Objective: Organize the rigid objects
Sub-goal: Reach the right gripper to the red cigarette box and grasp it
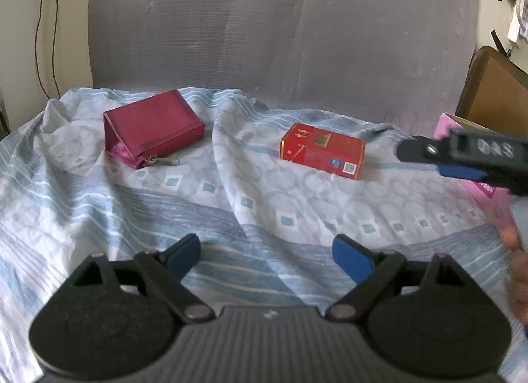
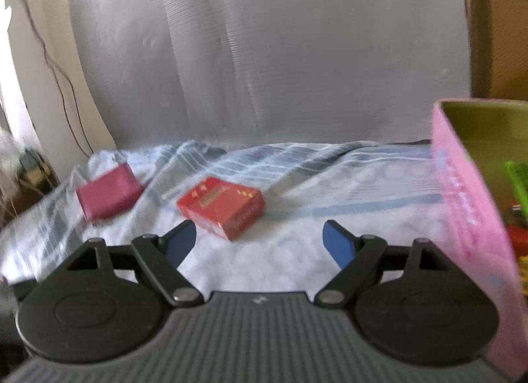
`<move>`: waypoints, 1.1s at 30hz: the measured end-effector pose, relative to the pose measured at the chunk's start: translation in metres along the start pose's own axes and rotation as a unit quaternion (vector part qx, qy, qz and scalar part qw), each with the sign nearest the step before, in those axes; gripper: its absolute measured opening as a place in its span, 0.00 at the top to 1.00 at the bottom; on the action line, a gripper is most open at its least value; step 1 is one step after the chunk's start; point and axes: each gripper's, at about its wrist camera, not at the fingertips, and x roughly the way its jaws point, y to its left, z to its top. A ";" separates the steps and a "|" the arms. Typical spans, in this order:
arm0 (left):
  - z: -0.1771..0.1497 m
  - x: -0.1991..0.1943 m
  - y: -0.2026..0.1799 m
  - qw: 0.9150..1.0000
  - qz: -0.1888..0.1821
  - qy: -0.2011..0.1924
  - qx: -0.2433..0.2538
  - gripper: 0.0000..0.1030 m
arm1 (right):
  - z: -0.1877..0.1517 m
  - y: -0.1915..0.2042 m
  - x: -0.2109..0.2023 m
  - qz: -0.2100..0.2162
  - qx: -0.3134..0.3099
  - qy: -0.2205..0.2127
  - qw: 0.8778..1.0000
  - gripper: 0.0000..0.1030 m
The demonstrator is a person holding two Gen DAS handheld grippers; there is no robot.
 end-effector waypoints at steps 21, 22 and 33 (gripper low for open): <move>0.001 -0.001 0.004 1.000 -0.012 -0.006 -0.021 0.11 | 0.022 0.050 0.101 -0.003 -0.223 0.084 0.971 0.39; 0.001 -0.001 0.004 1.000 -0.012 -0.006 -0.022 0.11 | 0.020 0.051 0.096 -0.005 -0.227 0.084 0.970 0.40; 0.000 -0.002 0.008 0.999 -0.019 -0.013 -0.037 0.11 | -0.013 0.032 0.024 -0.017 -0.235 0.076 0.969 0.43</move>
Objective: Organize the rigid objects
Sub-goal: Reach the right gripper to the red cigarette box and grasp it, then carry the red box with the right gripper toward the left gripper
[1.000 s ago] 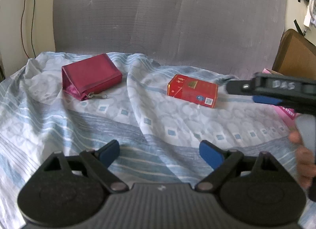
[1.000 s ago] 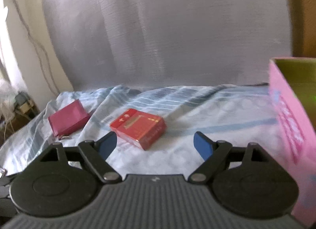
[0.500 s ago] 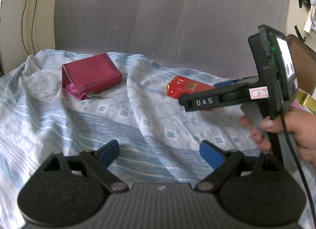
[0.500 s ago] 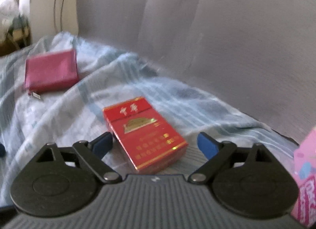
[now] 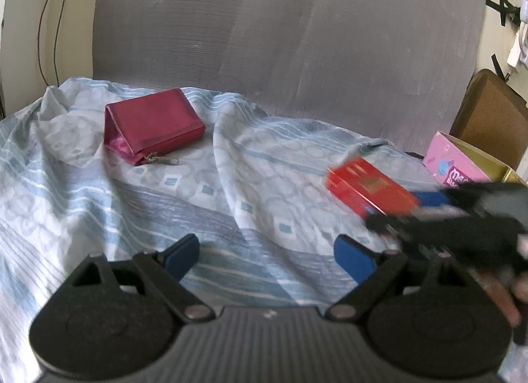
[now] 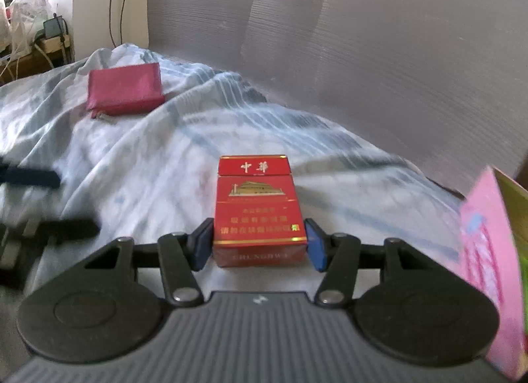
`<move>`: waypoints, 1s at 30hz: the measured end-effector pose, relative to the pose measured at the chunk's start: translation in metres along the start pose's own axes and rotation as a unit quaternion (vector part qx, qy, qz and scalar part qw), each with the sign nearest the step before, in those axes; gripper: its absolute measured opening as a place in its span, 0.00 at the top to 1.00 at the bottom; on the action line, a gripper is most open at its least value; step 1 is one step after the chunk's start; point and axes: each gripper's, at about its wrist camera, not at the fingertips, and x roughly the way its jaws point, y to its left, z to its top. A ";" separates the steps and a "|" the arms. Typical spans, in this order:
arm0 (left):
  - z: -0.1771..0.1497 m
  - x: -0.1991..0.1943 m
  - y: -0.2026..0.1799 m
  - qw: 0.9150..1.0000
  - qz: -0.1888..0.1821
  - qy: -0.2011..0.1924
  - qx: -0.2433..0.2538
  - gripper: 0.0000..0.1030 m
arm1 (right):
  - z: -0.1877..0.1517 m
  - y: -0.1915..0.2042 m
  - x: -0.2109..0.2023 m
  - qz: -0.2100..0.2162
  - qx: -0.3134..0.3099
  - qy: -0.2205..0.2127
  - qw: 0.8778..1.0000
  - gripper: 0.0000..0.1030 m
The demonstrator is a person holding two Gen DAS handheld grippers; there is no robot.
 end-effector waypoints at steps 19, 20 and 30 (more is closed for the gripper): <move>-0.012 -0.007 -0.021 0.999 0.020 0.009 0.039 0.10 | -0.159 -0.025 -0.182 -0.077 0.055 -0.028 0.995 0.18; -0.013 -0.008 -0.022 0.999 0.020 0.009 0.038 0.10 | -0.164 -0.026 -0.185 -0.076 0.072 -0.033 0.994 0.18; -0.023 -0.015 -0.037 0.998 0.020 0.014 0.058 0.10 | -0.182 -0.035 -0.194 -0.052 0.153 -0.065 0.985 0.16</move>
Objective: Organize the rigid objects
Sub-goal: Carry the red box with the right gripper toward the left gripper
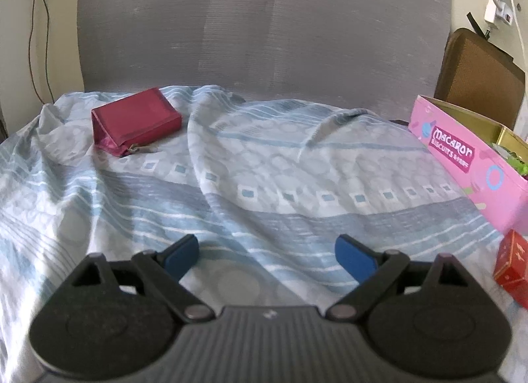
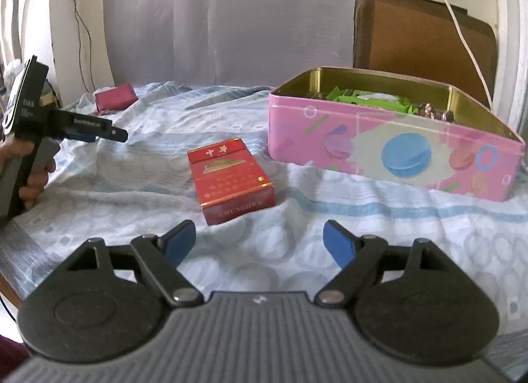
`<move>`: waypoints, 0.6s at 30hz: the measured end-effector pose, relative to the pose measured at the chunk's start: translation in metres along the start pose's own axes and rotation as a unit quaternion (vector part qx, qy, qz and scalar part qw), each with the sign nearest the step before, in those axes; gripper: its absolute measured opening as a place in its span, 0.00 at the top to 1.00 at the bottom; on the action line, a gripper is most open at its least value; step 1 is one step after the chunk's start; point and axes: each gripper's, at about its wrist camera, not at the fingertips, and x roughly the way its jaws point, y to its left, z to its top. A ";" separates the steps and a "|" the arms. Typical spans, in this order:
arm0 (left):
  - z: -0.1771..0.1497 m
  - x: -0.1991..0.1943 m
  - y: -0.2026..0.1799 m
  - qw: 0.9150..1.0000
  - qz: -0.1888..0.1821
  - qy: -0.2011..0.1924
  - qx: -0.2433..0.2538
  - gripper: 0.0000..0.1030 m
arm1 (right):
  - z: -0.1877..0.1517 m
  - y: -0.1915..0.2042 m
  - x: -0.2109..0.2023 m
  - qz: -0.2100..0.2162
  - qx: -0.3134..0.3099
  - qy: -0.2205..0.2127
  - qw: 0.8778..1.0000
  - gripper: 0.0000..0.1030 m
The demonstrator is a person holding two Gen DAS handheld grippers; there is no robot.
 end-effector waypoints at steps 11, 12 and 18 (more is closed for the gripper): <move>-0.006 -0.007 -0.032 0.998 -0.064 0.000 0.026 0.13 | -0.005 -0.004 -0.002 0.003 0.014 0.002 1.000 0.16; -0.007 -0.006 -0.033 0.997 -0.069 0.000 0.027 0.13 | -0.006 -0.004 -0.002 0.003 0.013 0.001 1.000 0.16; -0.008 -0.006 -0.027 0.996 -0.087 -0.001 0.006 0.13 | -0.007 -0.008 0.000 0.010 0.025 0.004 1.000 0.17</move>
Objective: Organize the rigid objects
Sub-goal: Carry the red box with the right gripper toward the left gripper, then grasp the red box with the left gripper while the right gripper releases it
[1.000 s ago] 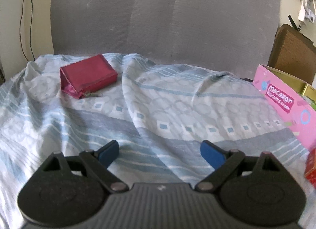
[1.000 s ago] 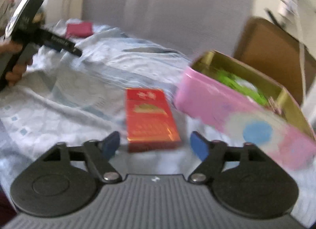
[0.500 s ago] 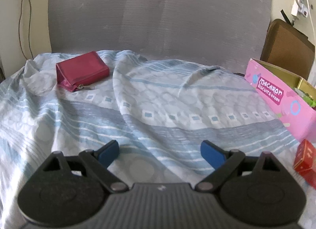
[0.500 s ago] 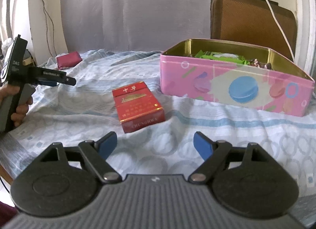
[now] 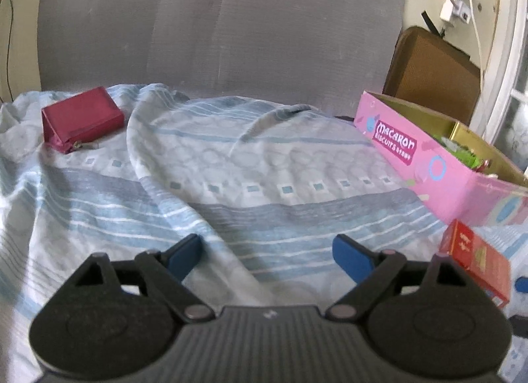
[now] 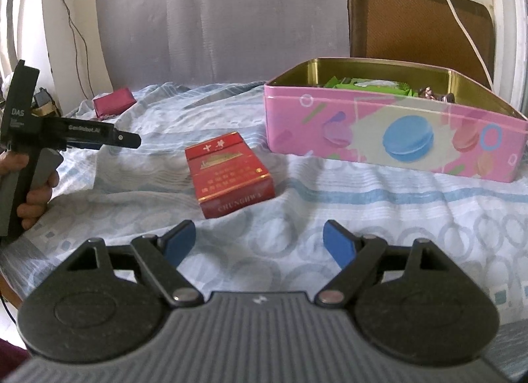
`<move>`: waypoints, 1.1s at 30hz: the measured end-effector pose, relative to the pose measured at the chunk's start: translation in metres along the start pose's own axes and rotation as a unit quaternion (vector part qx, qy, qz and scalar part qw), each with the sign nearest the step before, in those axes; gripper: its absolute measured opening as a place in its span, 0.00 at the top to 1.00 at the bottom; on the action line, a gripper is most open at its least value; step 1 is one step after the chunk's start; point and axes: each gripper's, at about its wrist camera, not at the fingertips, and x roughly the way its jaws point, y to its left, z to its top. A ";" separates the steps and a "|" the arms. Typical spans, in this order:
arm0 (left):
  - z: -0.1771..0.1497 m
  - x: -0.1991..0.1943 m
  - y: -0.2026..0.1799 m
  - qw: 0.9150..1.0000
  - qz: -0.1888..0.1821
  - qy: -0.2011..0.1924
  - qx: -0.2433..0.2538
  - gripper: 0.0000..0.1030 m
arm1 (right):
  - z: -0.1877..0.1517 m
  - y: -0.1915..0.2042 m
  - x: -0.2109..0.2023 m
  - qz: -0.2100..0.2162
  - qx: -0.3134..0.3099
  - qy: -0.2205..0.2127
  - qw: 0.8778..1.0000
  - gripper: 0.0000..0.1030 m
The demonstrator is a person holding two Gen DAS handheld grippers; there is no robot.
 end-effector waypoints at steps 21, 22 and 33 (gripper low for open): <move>0.003 -0.009 -0.017 0.997 -0.075 0.012 -0.008 0.16 | 0.000 0.001 0.002 0.010 -0.012 0.003 1.000 0.17; 0.003 -0.010 -0.019 0.997 -0.080 0.012 -0.009 0.17 | 0.001 0.001 0.001 0.011 -0.012 0.003 1.000 0.18; 0.012 -0.025 -0.044 0.989 -0.148 0.016 -0.008 0.20 | 0.005 0.000 -0.003 0.018 -0.019 -0.003 1.000 0.20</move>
